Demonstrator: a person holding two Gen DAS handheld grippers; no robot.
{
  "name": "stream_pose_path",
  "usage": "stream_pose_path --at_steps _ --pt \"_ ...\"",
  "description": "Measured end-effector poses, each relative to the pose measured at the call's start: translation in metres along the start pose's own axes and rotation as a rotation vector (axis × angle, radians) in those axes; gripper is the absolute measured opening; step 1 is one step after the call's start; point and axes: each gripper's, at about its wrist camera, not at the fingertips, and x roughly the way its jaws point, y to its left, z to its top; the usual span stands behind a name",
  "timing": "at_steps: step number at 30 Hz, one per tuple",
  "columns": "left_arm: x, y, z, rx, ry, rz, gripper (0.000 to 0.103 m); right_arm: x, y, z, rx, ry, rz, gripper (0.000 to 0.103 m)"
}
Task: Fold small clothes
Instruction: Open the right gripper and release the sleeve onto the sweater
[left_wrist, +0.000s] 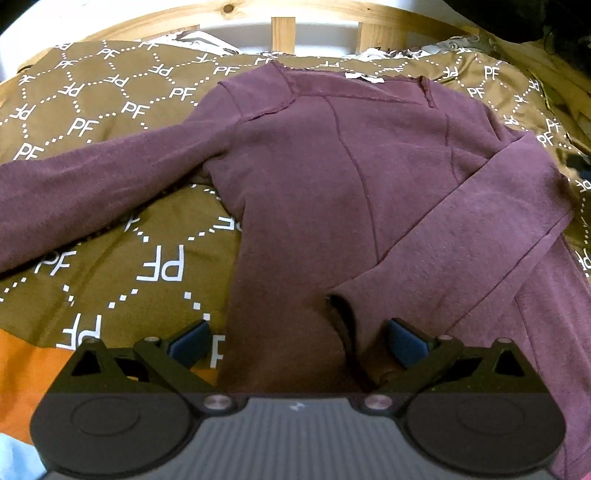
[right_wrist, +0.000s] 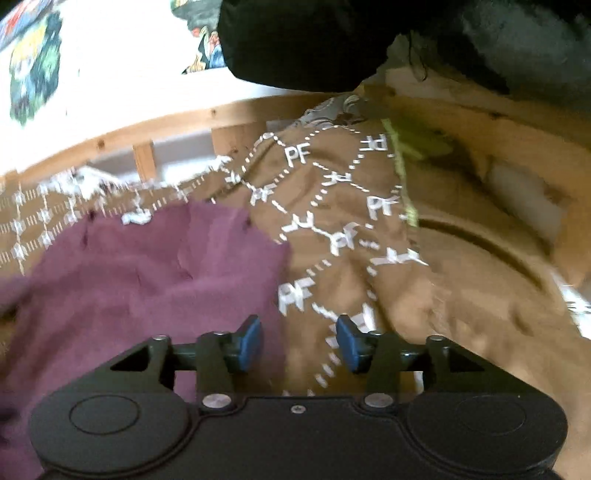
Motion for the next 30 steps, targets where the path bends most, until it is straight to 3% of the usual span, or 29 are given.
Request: stream_pose_path --at_steps 2,5,6,7,8,10,14,18,21,22,26,28,30 --pt "0.0 -0.001 0.0 -0.003 0.0 0.003 0.103 0.021 -0.002 0.012 0.057 0.015 0.035 0.059" --pt "0.0 0.0 0.002 -0.016 0.009 0.004 0.103 0.056 -0.006 0.025 0.143 0.063 0.051 0.056" --pt "0.001 0.0 0.003 -0.021 0.011 0.003 0.103 0.068 -0.006 0.029 0.159 0.082 0.063 0.05" --pt "0.001 0.0 0.003 -0.025 0.012 0.003 0.103 0.075 -0.006 0.032 0.163 0.095 0.07 0.022" --pt "0.002 0.001 0.004 -0.03 0.014 0.002 0.103 0.08 -0.005 0.036 0.162 0.103 0.07 0.007" --pt "0.002 0.001 0.005 -0.034 0.015 0.0 0.103 0.079 -0.001 0.046 0.121 0.049 0.064 0.006" --pt "0.005 -0.002 0.007 -0.031 0.02 -0.001 0.103 0.07 0.007 0.062 -0.007 -0.064 0.016 0.005" --pt "0.007 -0.009 0.008 -0.011 0.022 0.016 0.103 0.088 0.004 0.054 -0.029 0.016 -0.023 0.008" --pt "0.006 -0.006 0.007 -0.018 0.023 0.006 0.103 0.081 -0.01 0.044 0.087 0.047 0.024 0.031" --pt "0.005 -0.005 0.006 -0.023 0.024 0.001 0.103 0.075 -0.012 0.039 0.099 0.052 0.035 0.044" --pt "0.005 -0.004 0.007 -0.028 0.025 -0.002 0.103 0.055 -0.014 0.016 0.094 0.095 0.083 0.057" --pt "0.005 -0.005 0.007 -0.024 0.024 0.0 0.103 0.049 -0.016 0.004 0.084 0.118 0.1 0.057" --pt "0.004 -0.004 0.007 -0.03 0.027 0.0 0.103 0.043 -0.014 -0.005 0.046 0.126 0.105 0.04"
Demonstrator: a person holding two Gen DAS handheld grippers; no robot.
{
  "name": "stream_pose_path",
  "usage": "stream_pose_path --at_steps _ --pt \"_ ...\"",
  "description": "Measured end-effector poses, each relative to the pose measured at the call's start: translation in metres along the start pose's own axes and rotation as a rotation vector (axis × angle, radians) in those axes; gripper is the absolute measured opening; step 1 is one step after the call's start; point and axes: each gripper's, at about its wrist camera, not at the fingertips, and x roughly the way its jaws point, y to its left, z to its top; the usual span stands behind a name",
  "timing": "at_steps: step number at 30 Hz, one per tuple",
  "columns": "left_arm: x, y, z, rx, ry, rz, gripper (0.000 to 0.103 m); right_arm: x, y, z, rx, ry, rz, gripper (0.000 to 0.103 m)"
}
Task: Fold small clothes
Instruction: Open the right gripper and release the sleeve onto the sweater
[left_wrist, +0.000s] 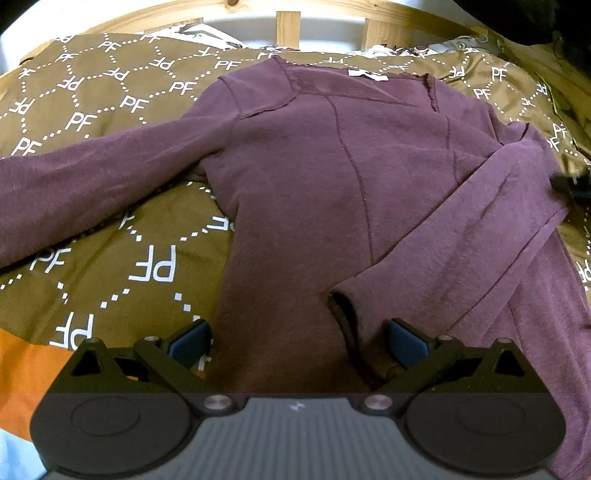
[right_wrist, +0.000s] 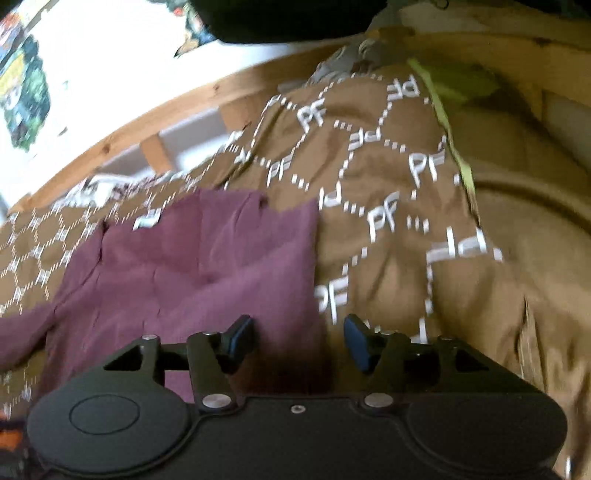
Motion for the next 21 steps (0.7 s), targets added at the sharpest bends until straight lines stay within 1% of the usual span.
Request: stream_pose_path --at_steps 1,2,6,7,8,9,11,12,13,14,15,17,18,21 --pt "0.0 0.001 0.0 -0.006 0.002 -0.001 0.103 -0.001 0.001 -0.003 -0.018 0.01 -0.005 0.013" --pt "-0.001 0.001 0.0 -0.012 0.004 -0.001 0.103 -0.003 0.003 -0.005 -0.025 0.021 -0.02 0.013" --pt "-0.005 0.003 0.002 -0.023 0.01 0.011 0.103 -0.01 0.009 -0.007 -0.033 0.013 -0.043 0.013" --pt "-0.008 0.005 0.003 -0.024 0.006 0.019 0.103 -0.013 0.011 -0.007 -0.03 0.012 -0.054 0.017" --pt "-0.013 0.007 0.004 -0.024 -0.004 0.026 0.103 -0.019 0.013 -0.008 -0.019 0.003 -0.058 0.024" --pt "-0.017 0.01 0.005 -0.023 -0.016 0.027 0.103 -0.026 0.014 -0.01 -0.01 -0.005 -0.057 0.027" --pt "-0.027 0.018 0.005 -0.021 -0.035 0.028 0.103 -0.042 0.018 -0.017 -0.009 -0.013 -0.038 0.044" --pt "-0.033 0.023 0.005 -0.019 -0.044 0.025 0.103 -0.054 0.022 -0.026 -0.014 -0.016 -0.02 0.048" --pt "-0.038 0.029 0.004 -0.015 -0.052 0.021 0.103 -0.063 0.026 -0.032 -0.014 -0.014 -0.006 0.06" --pt "-0.042 0.035 0.001 -0.009 -0.054 0.016 0.103 -0.073 0.029 -0.042 -0.01 -0.007 0.017 0.069" --pt "-0.046 0.04 -0.001 -0.005 -0.052 0.01 0.103 -0.085 0.033 -0.054 -0.004 0.004 0.05 0.071" --pt "-0.053 0.052 -0.008 0.006 -0.036 -0.01 0.103 -0.099 0.041 -0.073 0.007 0.031 0.091 0.082" --pt "-0.055 0.057 -0.011 0.007 -0.026 -0.016 0.103 -0.107 0.045 -0.085 0.016 0.047 0.112 0.083" --pt "-0.059 0.067 -0.019 0.004 0.041 -0.049 0.103 -0.123 0.055 -0.114 0.042 0.089 0.167 0.089"
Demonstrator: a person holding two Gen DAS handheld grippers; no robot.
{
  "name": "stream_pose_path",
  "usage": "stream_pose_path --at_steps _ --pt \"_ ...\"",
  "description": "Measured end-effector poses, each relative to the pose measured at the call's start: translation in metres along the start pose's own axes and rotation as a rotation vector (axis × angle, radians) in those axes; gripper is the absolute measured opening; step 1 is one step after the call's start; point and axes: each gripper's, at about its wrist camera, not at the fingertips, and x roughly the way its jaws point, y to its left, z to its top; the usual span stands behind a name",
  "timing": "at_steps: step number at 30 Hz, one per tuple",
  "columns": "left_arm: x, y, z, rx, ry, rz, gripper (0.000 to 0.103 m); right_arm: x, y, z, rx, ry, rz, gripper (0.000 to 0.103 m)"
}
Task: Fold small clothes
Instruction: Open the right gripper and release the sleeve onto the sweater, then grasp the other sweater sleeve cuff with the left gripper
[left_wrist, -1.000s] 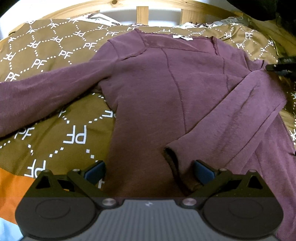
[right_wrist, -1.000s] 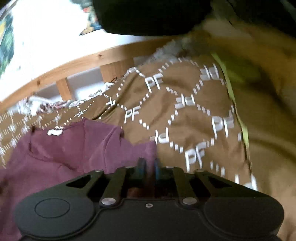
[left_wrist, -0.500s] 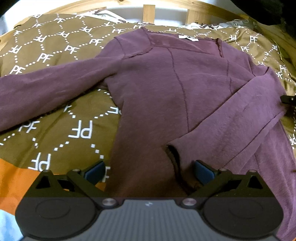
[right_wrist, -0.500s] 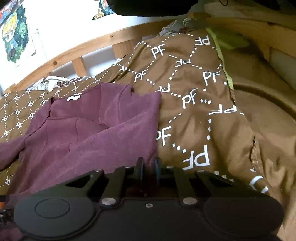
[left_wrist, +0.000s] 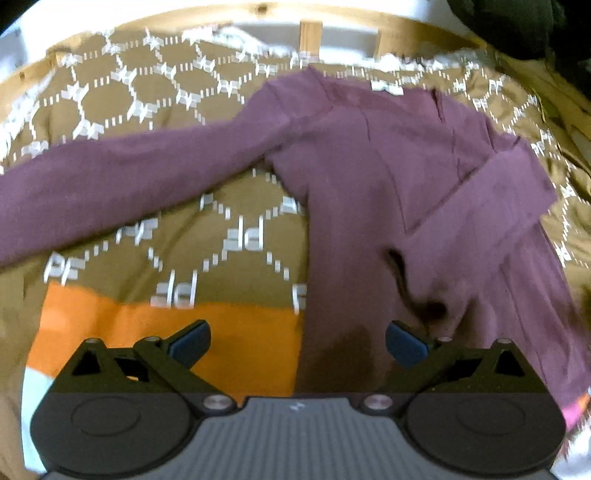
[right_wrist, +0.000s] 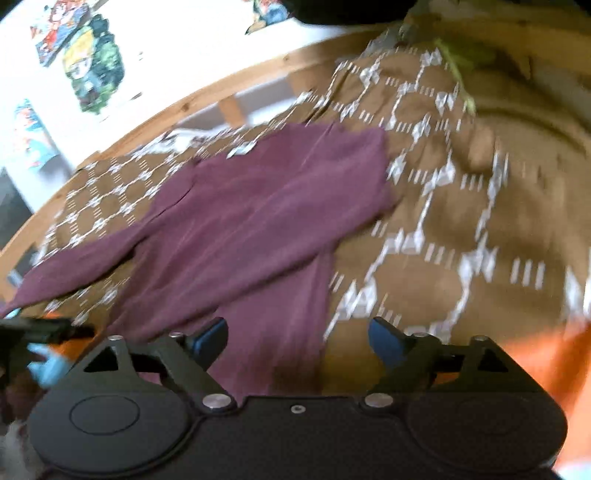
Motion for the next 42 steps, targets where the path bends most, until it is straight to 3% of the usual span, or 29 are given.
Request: stream_pose_path --at_steps 4,6,10,12,13,14,15,17,23,27,30,36,42 --pt "-0.003 0.004 -0.01 -0.001 0.062 -0.058 0.102 -0.009 0.008 -0.029 0.032 0.042 0.031 0.089" --pt "-0.003 0.004 -0.011 -0.006 0.094 -0.083 0.095 -0.01 0.009 -0.04 0.069 0.071 0.025 0.084" --pt "0.002 0.007 -0.014 -0.045 0.175 -0.104 0.083 -0.012 0.009 -0.053 0.138 0.081 0.0 0.054" --pt "0.001 0.01 -0.014 -0.069 0.182 -0.123 0.066 -0.014 0.013 -0.056 0.132 0.076 -0.01 0.04" --pt "0.001 0.011 -0.013 -0.07 0.187 -0.122 0.059 -0.015 0.015 -0.057 0.127 0.074 -0.01 0.026" --pt "0.0 0.01 -0.012 -0.063 0.193 -0.117 0.042 -0.014 0.015 -0.058 0.124 0.077 -0.007 0.013" --pt "-0.002 0.01 -0.012 -0.056 0.194 -0.113 0.025 -0.016 0.016 -0.058 0.124 0.076 -0.003 0.012" --pt "-0.008 0.011 -0.012 -0.065 0.187 -0.118 0.007 -0.021 0.017 -0.052 0.117 0.052 0.006 0.008" --pt "-0.038 0.01 -0.007 -0.082 0.114 -0.084 0.005 -0.061 0.02 -0.03 0.086 -0.067 -0.006 0.007" --pt "-0.062 0.008 0.0 -0.077 0.092 -0.101 0.004 -0.08 0.011 -0.01 0.096 -0.077 0.016 0.007" --pt "-0.074 0.009 0.002 -0.091 0.118 -0.116 0.004 -0.095 0.007 -0.005 0.103 -0.081 0.016 0.006" --pt "-0.071 0.017 -0.02 -0.12 0.181 -0.107 0.004 -0.104 0.007 -0.023 0.064 -0.022 -0.01 0.006" --pt "-0.059 0.013 -0.033 -0.099 0.152 -0.103 0.01 -0.086 0.006 -0.049 0.028 0.037 -0.046 0.007"
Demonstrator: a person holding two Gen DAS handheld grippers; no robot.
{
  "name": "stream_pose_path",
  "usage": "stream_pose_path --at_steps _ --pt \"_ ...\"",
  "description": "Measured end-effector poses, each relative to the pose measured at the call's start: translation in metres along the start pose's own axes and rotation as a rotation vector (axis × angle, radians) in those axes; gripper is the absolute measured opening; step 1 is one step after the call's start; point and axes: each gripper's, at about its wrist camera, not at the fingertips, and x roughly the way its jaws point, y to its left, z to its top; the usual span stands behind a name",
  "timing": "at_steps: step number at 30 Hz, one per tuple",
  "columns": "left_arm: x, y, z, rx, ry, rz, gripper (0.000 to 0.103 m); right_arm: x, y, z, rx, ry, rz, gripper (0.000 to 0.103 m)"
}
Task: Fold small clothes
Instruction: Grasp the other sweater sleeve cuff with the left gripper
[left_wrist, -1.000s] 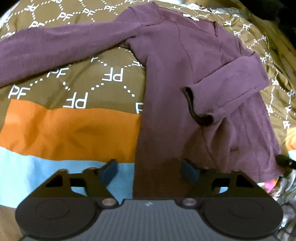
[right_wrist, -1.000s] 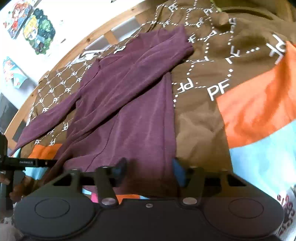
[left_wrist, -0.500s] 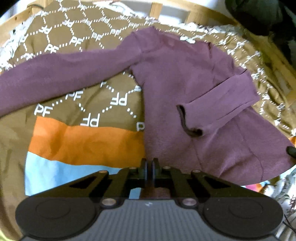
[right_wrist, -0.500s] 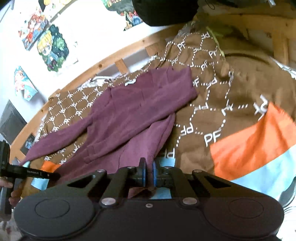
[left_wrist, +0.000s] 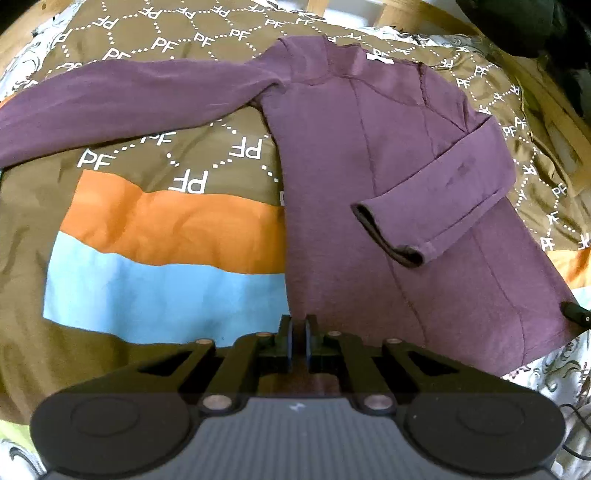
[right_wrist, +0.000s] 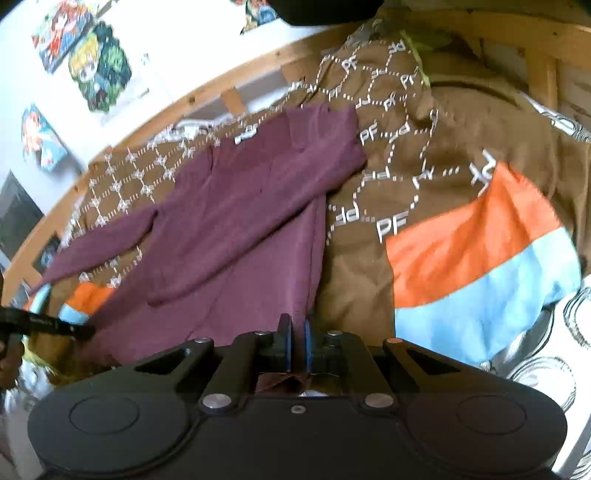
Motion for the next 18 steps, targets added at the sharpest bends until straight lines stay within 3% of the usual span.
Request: stream_pose_path --at_steps 1,2,5,6,8,11,14,18 --pt "0.002 0.001 0.001 -0.012 0.001 0.007 0.012 0.002 0.002 -0.002 -0.01 0.001 -0.006 0.008" --pt "0.002 0.003 0.002 -0.028 -0.001 0.019 0.022 0.003 0.004 -0.003 -0.025 0.002 -0.011 0.01" --pt "-0.002 0.01 0.004 -0.076 -0.034 0.048 0.062 0.004 0.014 -0.002 -0.09 -0.008 -0.025 0.024" --pt "-0.005 0.013 0.005 -0.087 -0.06 0.061 0.07 0.004 0.016 0.0 -0.111 -0.014 -0.026 0.028" --pt "-0.013 0.021 0.007 -0.108 -0.116 0.085 0.074 0.003 0.021 0.004 -0.152 -0.032 -0.027 0.051" --pt "-0.027 0.043 0.015 -0.195 -0.22 0.148 0.094 0.002 0.026 0.012 -0.215 -0.087 -0.024 0.074" --pt "-0.045 0.072 0.02 -0.327 -0.367 0.232 0.099 0.01 0.03 0.027 -0.226 -0.14 0.009 0.089" --pt "-0.049 0.107 0.028 -0.434 -0.511 0.333 0.099 0.034 0.04 0.047 -0.203 -0.179 0.048 0.098"
